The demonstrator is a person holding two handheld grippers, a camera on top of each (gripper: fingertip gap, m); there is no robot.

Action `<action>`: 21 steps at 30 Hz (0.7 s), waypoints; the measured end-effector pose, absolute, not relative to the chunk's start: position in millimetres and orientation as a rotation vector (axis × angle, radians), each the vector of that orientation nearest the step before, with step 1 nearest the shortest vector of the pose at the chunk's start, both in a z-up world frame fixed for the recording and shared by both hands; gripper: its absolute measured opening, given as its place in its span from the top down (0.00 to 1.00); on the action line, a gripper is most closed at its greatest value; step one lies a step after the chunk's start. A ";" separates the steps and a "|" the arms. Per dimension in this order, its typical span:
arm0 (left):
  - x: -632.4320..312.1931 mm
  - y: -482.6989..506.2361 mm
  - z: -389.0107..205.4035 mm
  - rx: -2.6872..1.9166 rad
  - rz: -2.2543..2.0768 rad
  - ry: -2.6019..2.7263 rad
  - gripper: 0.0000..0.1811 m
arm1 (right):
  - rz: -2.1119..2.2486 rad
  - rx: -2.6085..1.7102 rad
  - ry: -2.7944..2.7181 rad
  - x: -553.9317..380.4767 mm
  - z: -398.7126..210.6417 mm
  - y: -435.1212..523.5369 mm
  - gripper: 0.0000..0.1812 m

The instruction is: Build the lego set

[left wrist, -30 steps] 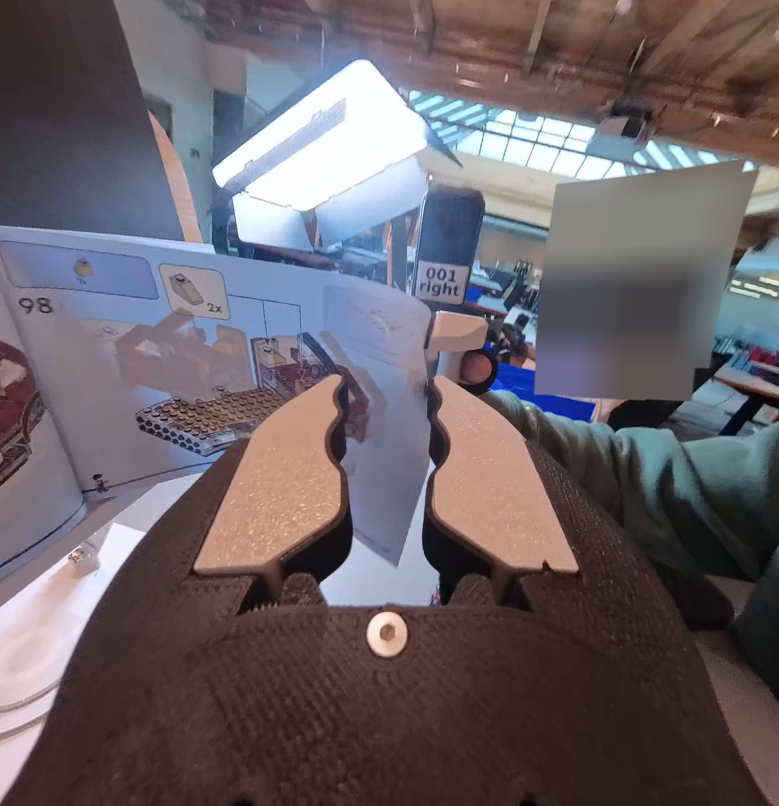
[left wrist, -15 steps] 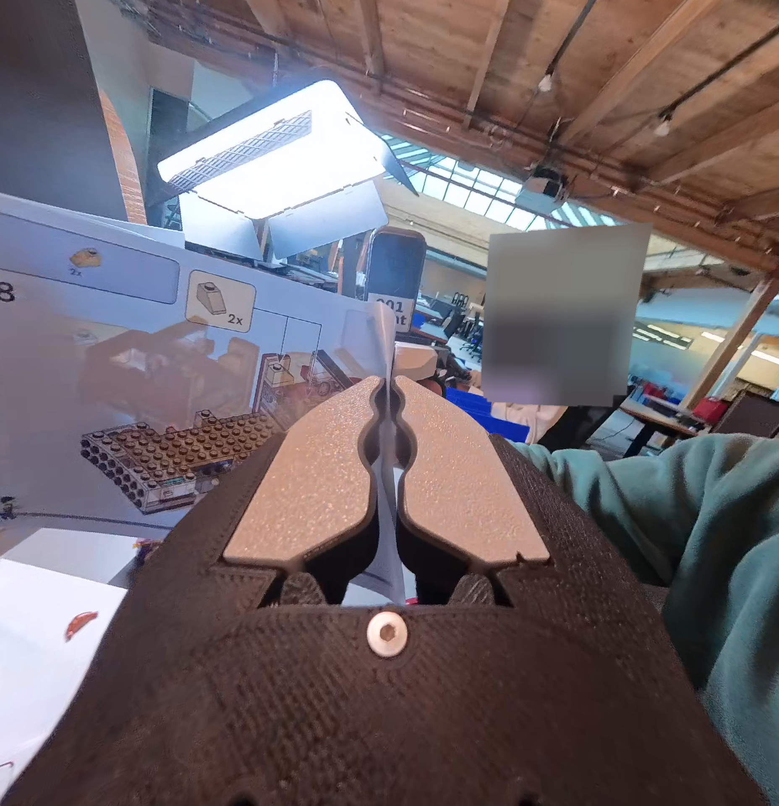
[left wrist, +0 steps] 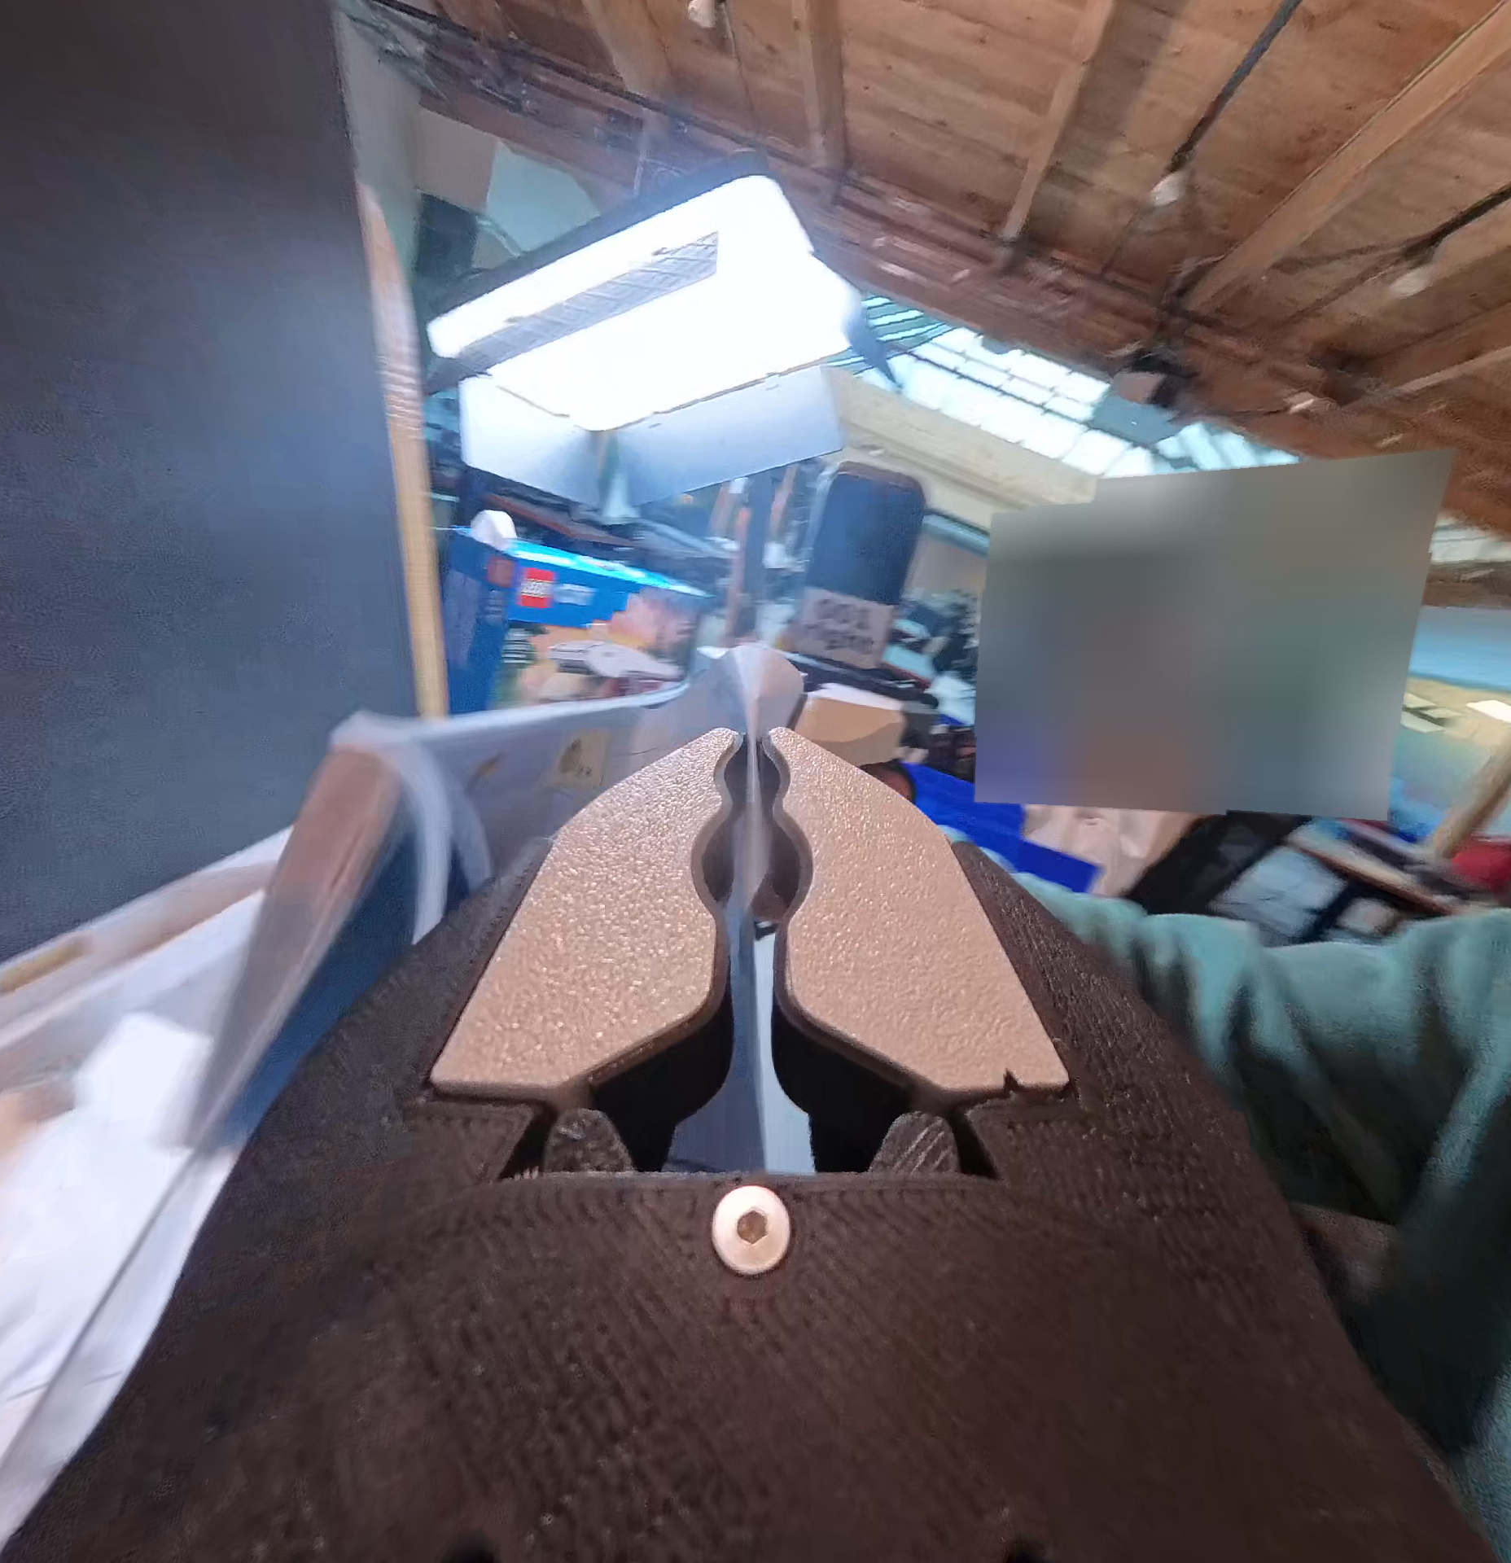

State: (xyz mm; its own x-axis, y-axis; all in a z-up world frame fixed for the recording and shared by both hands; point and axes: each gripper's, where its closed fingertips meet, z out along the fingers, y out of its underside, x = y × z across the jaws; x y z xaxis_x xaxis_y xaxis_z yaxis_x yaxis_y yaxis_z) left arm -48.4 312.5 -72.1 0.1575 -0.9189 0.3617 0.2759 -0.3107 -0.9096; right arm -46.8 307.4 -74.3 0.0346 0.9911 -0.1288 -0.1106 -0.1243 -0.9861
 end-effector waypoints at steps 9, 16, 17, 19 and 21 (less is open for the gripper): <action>-72.1 362.4 -98.4 -1.473 -1.135 0.660 1.00 | 1.156 -1.360 -0.967 -33.3 -109.0 352.3 1.00; -62.9 353.6 -105.9 -1.482 -1.107 0.696 0.97 | 1.091 -1.514 -1.106 -32.0 -153.9 348.1 0.98; -62.8 352.6 -106.8 -1.486 -1.107 0.698 0.97 | 1.096 -1.519 -1.105 -29.4 -155.8 348.0 1.00; -63.5 352.0 -108.2 -1.493 -1.099 0.699 0.97 | 1.098 -1.524 -1.090 -23.9 -157.6 349.9 1.00; -64.9 353.1 -110.8 -1.506 -1.088 0.695 0.97 | 1.102 -1.536 -1.082 -18.7 -160.1 350.7 0.99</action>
